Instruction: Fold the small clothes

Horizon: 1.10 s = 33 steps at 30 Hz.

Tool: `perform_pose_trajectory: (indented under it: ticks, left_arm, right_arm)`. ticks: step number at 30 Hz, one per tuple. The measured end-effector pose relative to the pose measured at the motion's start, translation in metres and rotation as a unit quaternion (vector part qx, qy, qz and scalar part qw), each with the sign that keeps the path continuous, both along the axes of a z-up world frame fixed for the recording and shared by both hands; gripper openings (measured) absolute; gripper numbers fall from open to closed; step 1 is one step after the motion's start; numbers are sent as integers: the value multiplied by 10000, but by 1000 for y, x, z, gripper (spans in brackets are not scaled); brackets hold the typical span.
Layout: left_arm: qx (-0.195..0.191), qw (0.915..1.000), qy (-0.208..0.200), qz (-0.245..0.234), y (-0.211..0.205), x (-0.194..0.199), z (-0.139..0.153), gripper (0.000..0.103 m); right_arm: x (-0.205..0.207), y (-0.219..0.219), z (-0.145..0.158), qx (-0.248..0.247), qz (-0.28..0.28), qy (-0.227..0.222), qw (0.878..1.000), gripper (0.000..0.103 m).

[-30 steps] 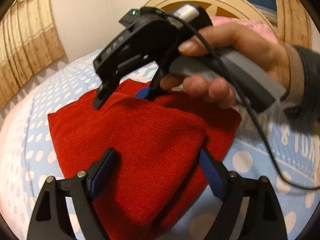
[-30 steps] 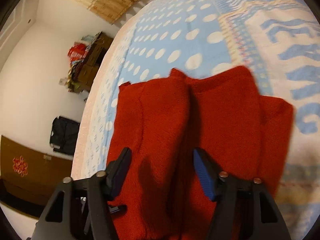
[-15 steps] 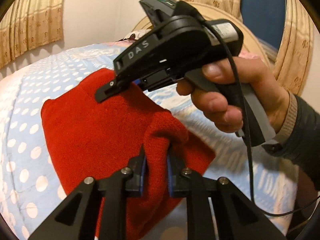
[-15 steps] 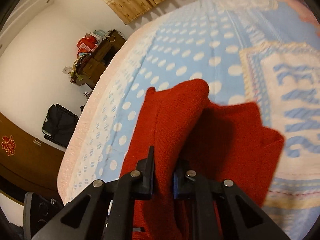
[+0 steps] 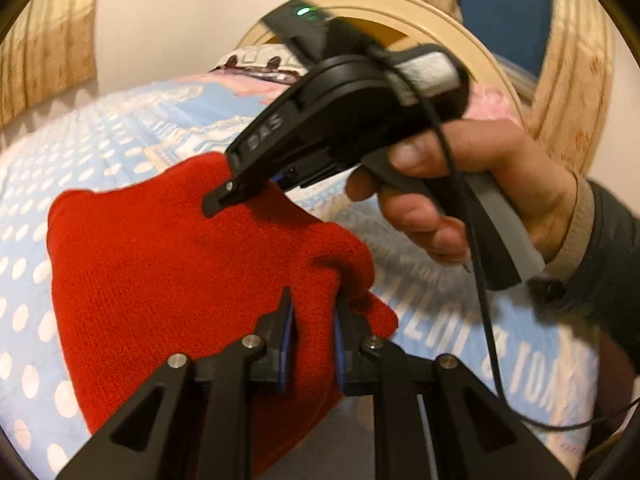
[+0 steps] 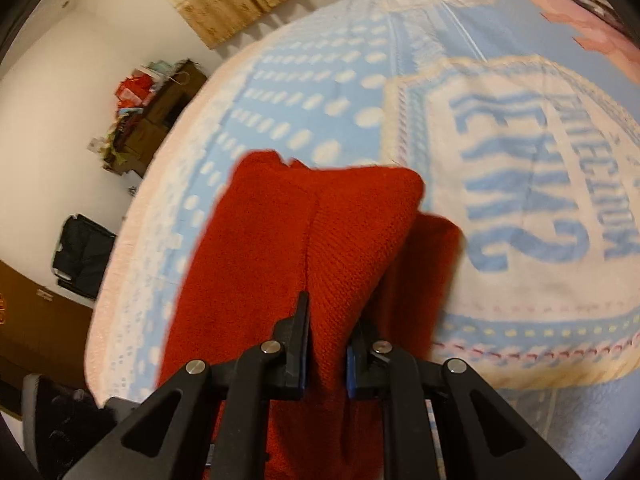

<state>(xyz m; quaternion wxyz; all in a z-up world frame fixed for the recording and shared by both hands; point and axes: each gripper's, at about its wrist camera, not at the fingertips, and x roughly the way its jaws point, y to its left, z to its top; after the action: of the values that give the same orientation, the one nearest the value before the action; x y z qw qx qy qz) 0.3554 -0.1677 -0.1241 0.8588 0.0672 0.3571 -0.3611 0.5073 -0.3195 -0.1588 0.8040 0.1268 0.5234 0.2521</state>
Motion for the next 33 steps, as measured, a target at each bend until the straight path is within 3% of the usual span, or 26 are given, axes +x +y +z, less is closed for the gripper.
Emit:
perform_pose_trajectory:
  ticks: [3, 8, 10, 12, 13, 16, 19, 21, 25, 28, 33]
  left_arm:
    - [120, 9997, -197, -67, -7, -10, 3, 29]
    - [84, 9988, -472, -93, -2, -29, 19, 66]
    - [18, 9976, -686, 39, 9, -38, 28, 78]
    - [-113, 9960, -841, 287, 27, -42, 34, 89]
    - [-172, 9947, -902, 459, 38, -42, 37, 97]
    - [-249, 9874, -1104, 1107, 70, -31, 38, 100]
    - [-296, 9833, -887, 1561, 96, -12, 29, 100]
    - [-251, 9815, -683, 1772, 104, -1, 16, 100]
    - [-27, 9843, -286, 1744, 99, 2, -10, 100]
    - [120, 9875, -231, 1557, 97, -8, -23, 100]
    - [552, 9912, -24, 1201, 83, -18, -34, 101]
  right_arm:
    - [-5, -11, -7, 132, -94, -33, 9999, 13]
    - [-12, -20, -8, 227, -218, -62, 9995, 15]
    - [-18, -23, -2, 284, -300, -119, 9991, 23]
    - [-27, -32, 12, 299, -472, -315, 9979, 40]
    - [-33, -36, 20, 336, -534, -447, 9970, 42]
    - [-52, -36, 45, 669, -463, -749, 9939, 43]
    - [-72, -13, 62, 929, 1, -915, 9915, 43]
    - [-83, 7, 57, 1033, 352, -717, 9914, 44]
    - [-101, 14, 13, 270, 57, -231, 9994, 44]
    - [-121, -5, -13, 960, -40, -58, 9954, 43]
    - [-127, -6, -9, 859, -89, -113, 9962, 43]
